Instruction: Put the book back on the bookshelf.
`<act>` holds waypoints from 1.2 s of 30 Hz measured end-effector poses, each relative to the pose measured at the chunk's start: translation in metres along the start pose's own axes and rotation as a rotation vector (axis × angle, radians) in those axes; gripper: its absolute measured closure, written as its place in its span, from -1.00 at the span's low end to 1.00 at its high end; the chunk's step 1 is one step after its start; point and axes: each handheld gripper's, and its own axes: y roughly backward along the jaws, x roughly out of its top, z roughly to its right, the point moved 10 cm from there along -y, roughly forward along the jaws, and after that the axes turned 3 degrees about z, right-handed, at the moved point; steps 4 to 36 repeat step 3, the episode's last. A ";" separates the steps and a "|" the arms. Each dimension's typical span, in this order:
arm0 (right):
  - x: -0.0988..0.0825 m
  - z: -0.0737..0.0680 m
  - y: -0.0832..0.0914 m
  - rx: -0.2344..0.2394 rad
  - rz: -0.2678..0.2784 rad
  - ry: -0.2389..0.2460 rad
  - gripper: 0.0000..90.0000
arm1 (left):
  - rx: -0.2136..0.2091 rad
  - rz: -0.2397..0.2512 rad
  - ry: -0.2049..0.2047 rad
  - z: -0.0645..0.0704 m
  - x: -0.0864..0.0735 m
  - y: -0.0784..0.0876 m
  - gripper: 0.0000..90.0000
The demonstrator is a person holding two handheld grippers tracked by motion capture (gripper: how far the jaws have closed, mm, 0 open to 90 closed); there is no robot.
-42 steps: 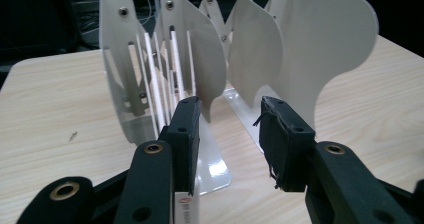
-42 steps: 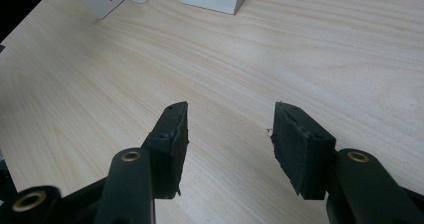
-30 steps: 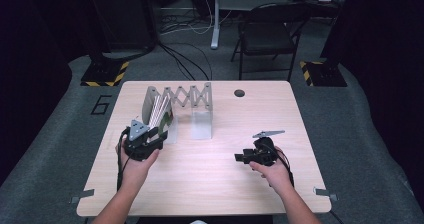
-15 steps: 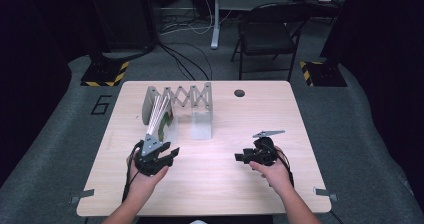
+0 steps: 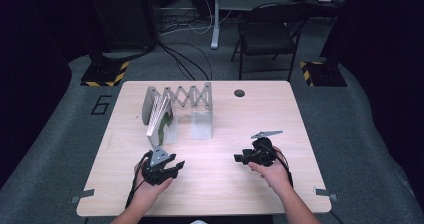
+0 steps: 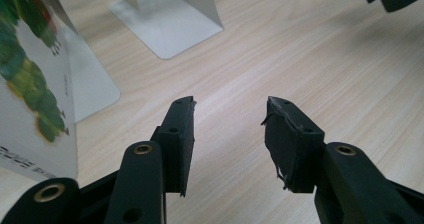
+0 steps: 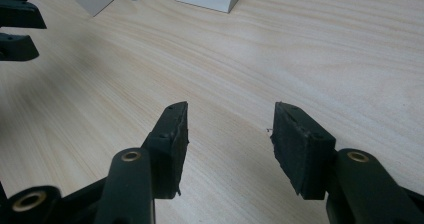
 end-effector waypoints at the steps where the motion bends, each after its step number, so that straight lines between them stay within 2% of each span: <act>1: 0.000 0.000 -0.001 -0.003 -0.003 -0.004 0.07 | -0.003 -0.004 -0.002 0.001 -0.001 -0.001 0.22; 3: -0.001 0.000 -0.002 -0.007 -0.005 0.009 0.07 | -0.007 -0.004 -0.001 0.003 -0.003 -0.003 0.21; 36: -0.001 0.000 -0.002 -0.007 -0.005 0.009 0.07 | -0.007 -0.004 -0.001 0.003 -0.003 -0.003 0.21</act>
